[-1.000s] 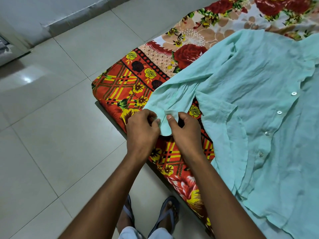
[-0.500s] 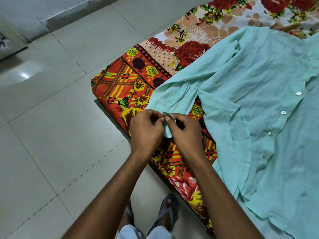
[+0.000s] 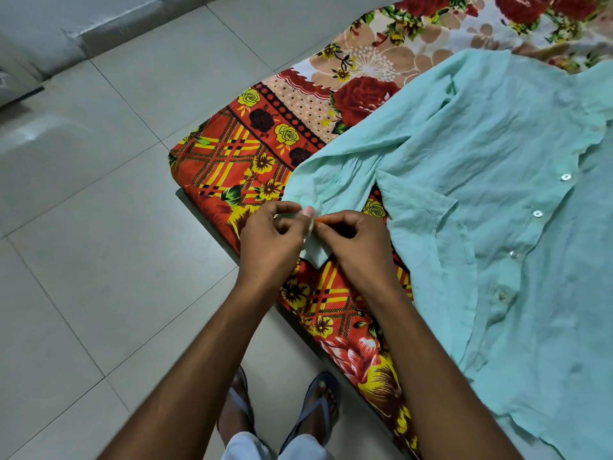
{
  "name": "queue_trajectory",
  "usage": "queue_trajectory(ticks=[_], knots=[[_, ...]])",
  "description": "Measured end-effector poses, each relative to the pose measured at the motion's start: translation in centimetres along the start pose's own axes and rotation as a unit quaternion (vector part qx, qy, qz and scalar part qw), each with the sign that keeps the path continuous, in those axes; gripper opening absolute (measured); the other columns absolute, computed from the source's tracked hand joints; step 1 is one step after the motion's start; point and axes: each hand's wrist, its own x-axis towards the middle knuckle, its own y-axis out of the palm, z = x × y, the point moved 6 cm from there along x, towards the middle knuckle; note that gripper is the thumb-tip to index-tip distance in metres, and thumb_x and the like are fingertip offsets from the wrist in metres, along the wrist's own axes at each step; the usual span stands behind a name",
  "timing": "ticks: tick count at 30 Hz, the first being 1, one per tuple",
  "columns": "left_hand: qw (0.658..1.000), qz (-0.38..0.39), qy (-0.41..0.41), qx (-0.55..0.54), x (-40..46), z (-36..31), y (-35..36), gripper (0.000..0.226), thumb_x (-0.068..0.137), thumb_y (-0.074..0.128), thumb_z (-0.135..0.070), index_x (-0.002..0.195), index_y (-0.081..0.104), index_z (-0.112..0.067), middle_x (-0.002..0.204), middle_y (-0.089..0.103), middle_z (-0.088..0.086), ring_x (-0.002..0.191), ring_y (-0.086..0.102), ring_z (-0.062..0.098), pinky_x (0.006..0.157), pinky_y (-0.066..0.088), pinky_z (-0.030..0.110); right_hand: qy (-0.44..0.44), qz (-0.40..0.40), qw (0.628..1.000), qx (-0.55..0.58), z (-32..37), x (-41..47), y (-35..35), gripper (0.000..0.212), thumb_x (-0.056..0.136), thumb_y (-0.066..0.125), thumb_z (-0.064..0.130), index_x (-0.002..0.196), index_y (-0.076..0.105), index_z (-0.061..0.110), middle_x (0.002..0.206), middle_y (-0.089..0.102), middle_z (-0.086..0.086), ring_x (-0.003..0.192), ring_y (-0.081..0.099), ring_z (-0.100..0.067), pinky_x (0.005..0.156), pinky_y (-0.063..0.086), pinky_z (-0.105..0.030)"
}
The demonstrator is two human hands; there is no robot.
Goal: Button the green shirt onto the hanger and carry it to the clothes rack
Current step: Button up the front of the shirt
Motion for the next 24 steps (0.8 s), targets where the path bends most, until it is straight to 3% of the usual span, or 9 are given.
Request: queue_trajectory(ticks=[5, 9, 15, 18, 21, 24], knots=[[0.999, 0.004, 0.024, 0.032, 0.0, 0.2, -0.2, 0.022, 0.089, 0.078, -0.021, 0.11, 0.072, -0.017, 0.082, 0.078, -0.003, 0.078, 0.075, 0.008, 0.075, 0.063, 0.033, 0.046, -0.006, 0.999, 0.003, -0.2, 0.5, 0.0, 0.004, 0.084, 0.079, 0.024, 0.083, 0.082, 0.021, 0.079, 0.078, 0.01, 0.079, 0.072, -0.001, 0.072, 0.054, -0.019], [0.998, 0.014, 0.042, 0.033, -0.1, -0.2, -0.2, 0.034, 0.089, 0.075, -0.046, 0.111, 0.073, -0.021, 0.084, 0.078, -0.005, 0.081, 0.075, 0.003, 0.069, 0.059, 0.025, 0.037, 0.002, 0.999, -0.008, 0.0, 0.5, 0.2, 0.005, 0.085, 0.079, 0.023, 0.083, 0.082, 0.02, 0.077, 0.077, 0.009, 0.076, 0.072, -0.001, 0.066, 0.052, -0.014], [0.996, 0.004, 0.048, 0.075, 0.5, 0.5, -0.6, 0.022, 0.087, 0.08, -0.022, 0.108, 0.071, -0.021, 0.085, 0.076, -0.002, 0.078, 0.074, 0.011, 0.055, 0.049, 0.02, 0.103, 0.009, 0.994, 0.031, -0.5, 0.5, 0.2, 0.001, 0.079, 0.082, 0.018, 0.08, 0.082, 0.019, 0.082, 0.079, 0.008, 0.083, 0.074, -0.006, 0.08, 0.062, -0.029], [0.984, -0.012, 0.106, 0.143, 0.1, -0.4, -0.6, 0.032, 0.086, 0.077, -0.023, 0.113, 0.061, -0.024, 0.083, 0.072, -0.007, 0.071, 0.067, 0.005, 0.057, 0.048, 0.02, 0.148, 0.016, 0.988, 0.038, -0.6, 0.9, 0.4, 0.004, 0.073, 0.082, 0.015, 0.075, 0.081, 0.019, 0.082, 0.079, 0.006, 0.087, 0.075, -0.012, 0.085, 0.063, -0.037], [0.957, -0.007, 0.187, 0.222, -0.4, -1.2, -0.3, 0.039, 0.086, 0.073, -0.023, 0.117, 0.05, -0.027, 0.09, 0.073, -0.006, 0.077, 0.068, 0.014, 0.064, 0.054, 0.029, 0.149, 0.022, 0.989, 0.011, -0.2, 1.3, 0.4, 0.006, 0.071, 0.082, 0.014, 0.072, 0.081, 0.019, 0.079, 0.079, 0.008, 0.087, 0.074, -0.011, 0.086, 0.062, -0.037], [0.928, -0.015, 0.241, 0.285, -0.7, -1.5, -0.1, 0.037, 0.086, 0.073, -0.02, 0.116, 0.052, -0.026, 0.097, 0.059, -0.005, 0.086, 0.059, 0.019, 0.063, 0.05, 0.034, 0.132, 0.034, 0.991, -0.019, 0.0, 1.7, 0.4, 0.006, 0.072, 0.082, 0.014, 0.071, 0.081, 0.02, 0.076, 0.078, 0.008, 0.085, 0.074, -0.01, 0.086, 0.062, -0.037]])
